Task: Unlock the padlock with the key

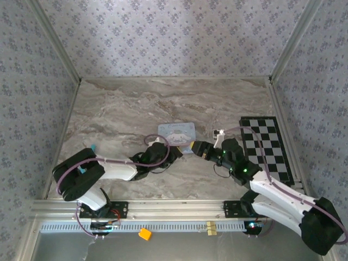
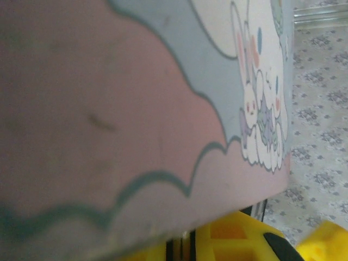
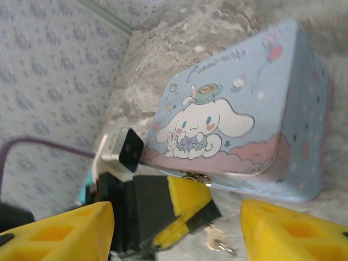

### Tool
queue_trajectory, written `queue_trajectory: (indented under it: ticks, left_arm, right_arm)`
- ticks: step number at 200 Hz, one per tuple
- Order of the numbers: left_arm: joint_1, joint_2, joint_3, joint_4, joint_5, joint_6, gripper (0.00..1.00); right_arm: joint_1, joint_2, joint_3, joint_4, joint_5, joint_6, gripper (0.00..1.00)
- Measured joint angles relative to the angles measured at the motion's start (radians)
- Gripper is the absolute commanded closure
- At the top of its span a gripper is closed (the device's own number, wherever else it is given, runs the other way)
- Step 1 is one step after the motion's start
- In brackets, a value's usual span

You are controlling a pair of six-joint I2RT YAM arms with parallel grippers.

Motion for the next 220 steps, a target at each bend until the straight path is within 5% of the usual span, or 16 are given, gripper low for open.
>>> queue_trajectory:
  ticks: [63, 150, 220]
  left_arm:
    - [0.034, -0.144, -0.025, -0.146, -0.008, 0.036, 1.00]
    - [0.048, -0.208, -0.025, -0.256, -0.008, 0.090, 1.00]
    - [0.048, -0.208, -0.031, -0.256, 0.013, 0.097, 1.00]
  right_arm:
    - [0.338, 0.028, -0.127, 0.155, 0.387, -0.495, 0.38]
    - [0.502, 0.422, -0.177, 0.600, 0.547, -0.874, 0.47]
    - [0.546, 0.653, -0.118, 0.805, 0.670, -1.027, 0.52]
